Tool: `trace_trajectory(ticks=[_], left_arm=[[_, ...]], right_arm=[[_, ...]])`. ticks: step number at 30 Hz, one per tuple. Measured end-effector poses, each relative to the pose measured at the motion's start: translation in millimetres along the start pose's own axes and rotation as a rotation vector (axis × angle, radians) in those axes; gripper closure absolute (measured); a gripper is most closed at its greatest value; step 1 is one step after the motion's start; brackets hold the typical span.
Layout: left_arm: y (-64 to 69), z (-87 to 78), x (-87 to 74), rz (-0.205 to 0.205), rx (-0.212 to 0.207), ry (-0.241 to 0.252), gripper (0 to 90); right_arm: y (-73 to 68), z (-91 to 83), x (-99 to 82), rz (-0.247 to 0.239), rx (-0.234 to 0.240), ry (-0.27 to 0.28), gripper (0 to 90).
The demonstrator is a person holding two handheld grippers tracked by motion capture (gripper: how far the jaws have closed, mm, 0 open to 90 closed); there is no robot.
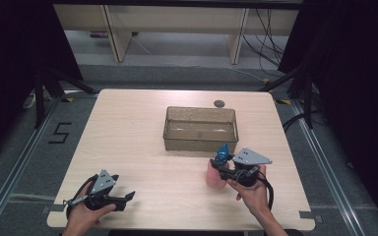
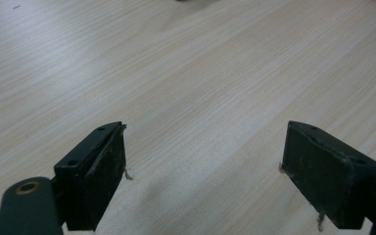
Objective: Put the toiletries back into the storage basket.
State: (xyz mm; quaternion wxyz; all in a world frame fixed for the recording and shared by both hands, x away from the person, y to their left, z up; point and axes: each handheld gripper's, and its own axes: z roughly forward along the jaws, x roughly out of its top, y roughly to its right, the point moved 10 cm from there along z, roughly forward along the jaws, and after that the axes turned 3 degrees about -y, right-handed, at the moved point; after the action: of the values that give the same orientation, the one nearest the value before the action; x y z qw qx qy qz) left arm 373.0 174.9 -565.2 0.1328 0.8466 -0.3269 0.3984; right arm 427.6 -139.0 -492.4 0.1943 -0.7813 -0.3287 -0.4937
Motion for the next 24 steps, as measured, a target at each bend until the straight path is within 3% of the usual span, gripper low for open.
trace_trajectory(ticks=[1,6,7,13,14,15,17,18,20,22,24], left_arm=[[1.0,0.3,0.4,-0.014,-0.001,0.008,16.1],[-0.8,0.1,-0.4,-0.002,0.001,-0.001,16.1],[-0.4,0.4,-0.7,-0.005,-0.004,0.004,16.2],[-1.2,0.1,-0.7,-0.008,-0.001,0.008,16.2],[0.0,0.9,0.9,-0.034,-0.001,0.023,16.2],[-2.4,-0.1,-0.4,-0.011,0.006,0.006,16.2],[-1.5,1.0,0.1,-0.019,-0.001,0.018,16.2],[-1.6,0.5,-0.7,-0.019,0.000,0.011,16.2],[-1.5,1.2,0.1,-0.020,-0.003,0.020,16.2],[-2.8,0.6,-1.0,-0.008,0.000,0.004,16.2],[-2.6,0.2,-2.1,-0.011,0.005,-0.003,16.2]], right_arm=[[0.0,0.0,0.1,0.001,0.000,0.000,53.3],[0.4,-1.4,1.3,0.017,0.006,0.001,53.4],[-0.9,-2.1,4.8,0.053,0.018,0.011,53.4],[3.2,-4.1,14.3,0.028,0.021,0.010,53.4],[3.2,-2.8,17.0,0.049,0.030,0.016,53.4],[3.0,-3.2,16.8,0.053,0.033,0.005,53.4],[3.6,-2.0,19.8,0.052,0.031,0.011,53.4],[1.2,-1.8,20.5,0.077,0.045,0.012,53.4],[1.9,-2.4,21.6,0.074,0.038,0.005,53.4],[4.5,-1.6,30.0,0.036,0.038,0.021,53.4],[2.0,-1.2,34.8,0.058,0.047,0.021,53.4]])
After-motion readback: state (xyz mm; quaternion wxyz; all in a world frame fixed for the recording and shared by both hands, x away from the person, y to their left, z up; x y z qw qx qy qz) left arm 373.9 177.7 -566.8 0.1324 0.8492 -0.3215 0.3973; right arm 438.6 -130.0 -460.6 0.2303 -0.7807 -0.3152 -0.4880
